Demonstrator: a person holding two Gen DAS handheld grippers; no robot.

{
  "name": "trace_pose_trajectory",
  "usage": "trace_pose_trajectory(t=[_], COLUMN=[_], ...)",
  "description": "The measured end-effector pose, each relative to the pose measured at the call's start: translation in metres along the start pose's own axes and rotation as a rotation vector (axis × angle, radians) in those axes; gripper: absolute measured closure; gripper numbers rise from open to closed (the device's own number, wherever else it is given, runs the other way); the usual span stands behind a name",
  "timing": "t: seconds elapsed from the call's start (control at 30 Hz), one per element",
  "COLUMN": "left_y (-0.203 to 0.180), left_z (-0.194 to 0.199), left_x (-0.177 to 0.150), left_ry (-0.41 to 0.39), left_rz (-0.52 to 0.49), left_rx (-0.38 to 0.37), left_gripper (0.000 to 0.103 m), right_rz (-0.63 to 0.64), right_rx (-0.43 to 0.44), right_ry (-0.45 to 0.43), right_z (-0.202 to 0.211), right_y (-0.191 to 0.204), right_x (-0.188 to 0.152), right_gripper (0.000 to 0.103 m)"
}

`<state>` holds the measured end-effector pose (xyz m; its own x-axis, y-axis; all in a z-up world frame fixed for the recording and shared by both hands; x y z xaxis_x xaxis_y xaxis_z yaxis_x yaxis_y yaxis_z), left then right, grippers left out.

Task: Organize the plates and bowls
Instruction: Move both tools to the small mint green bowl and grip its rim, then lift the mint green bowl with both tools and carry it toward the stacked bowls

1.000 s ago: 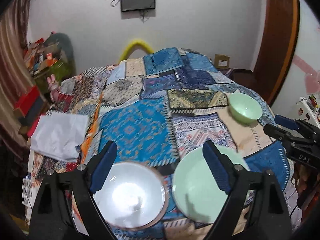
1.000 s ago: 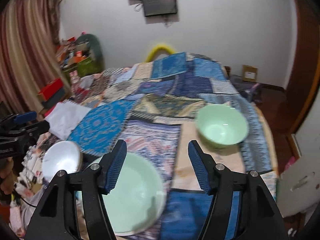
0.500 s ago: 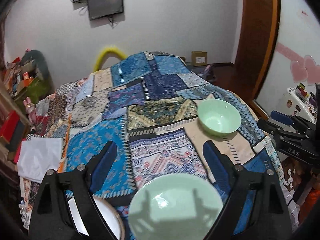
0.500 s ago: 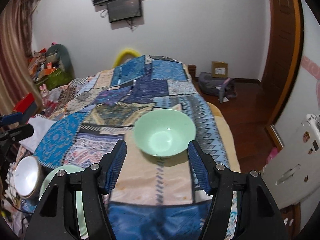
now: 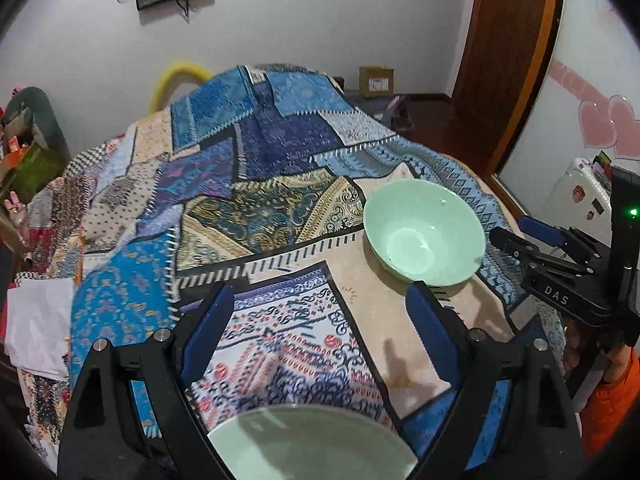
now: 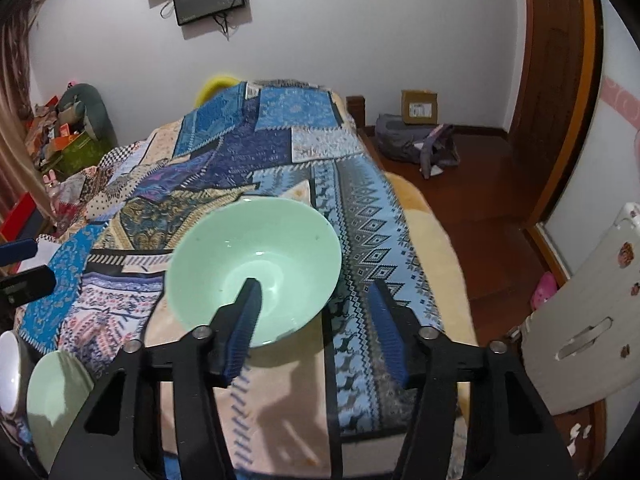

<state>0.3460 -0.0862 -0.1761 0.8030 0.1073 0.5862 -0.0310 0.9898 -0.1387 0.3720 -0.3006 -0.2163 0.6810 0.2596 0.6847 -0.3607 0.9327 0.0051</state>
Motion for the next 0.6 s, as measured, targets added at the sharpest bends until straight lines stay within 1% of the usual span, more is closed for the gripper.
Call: trace_pose_trajectory(t=[0.1, 0.23, 0.37, 0.4, 0.5, 0.6], left_y=[-0.001, -0.003, -0.008, -0.009, -0.012, -0.014], left_z=[-0.02, -0.036, -0.05, -0.053, -0.061, -0.067], left_x=[0.002, 0.004, 0.006, 0.006, 0.007, 0.006], left_ry=[0.018, 0.028, 0.038, 0.04, 0.043, 0.055], left_rz=[0.002, -0.003, -0.012, -0.014, -0.015, -0.011], left_rx=[-0.01, -0.01, -0.013, -0.014, -0.01, -0.015], left_gripper=[0.015, 0.015, 0.015, 0.015, 0.015, 0.015], right_rz=[-0.01, -0.013, -0.024, -0.033, -0.065, -0.037], right_rx=[0.02, 0.04, 0.068, 0.098, 0.15, 0.133], right_ry=[0.025, 0.052, 0.083, 0.098, 0.112, 0.106], right_z=[-0.016, -0.034, -0.048, -0.052, -0.062, -0.063], right_y=[-0.006, -0.012, -0.015, -0.016, -0.016, -0.011], right_x=[-0.001, -0.003, -0.004, -0.004, -0.005, -0.006], right_gripper=[0.066, 0.073, 0.076, 0.077, 0.083, 0.084])
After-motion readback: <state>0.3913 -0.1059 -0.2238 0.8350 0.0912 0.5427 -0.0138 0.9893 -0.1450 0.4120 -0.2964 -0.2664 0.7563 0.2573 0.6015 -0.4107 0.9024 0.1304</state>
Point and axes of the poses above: each gripper's, at about its wrist camera, not at the fingertips, and z roughly against the way its jaws point, y to its left, x to its top, the point moved 2 cm from there along -z, roughly the way its jaws point, and after that the axes turned 11 degrees about z, right-handed, at the moved point
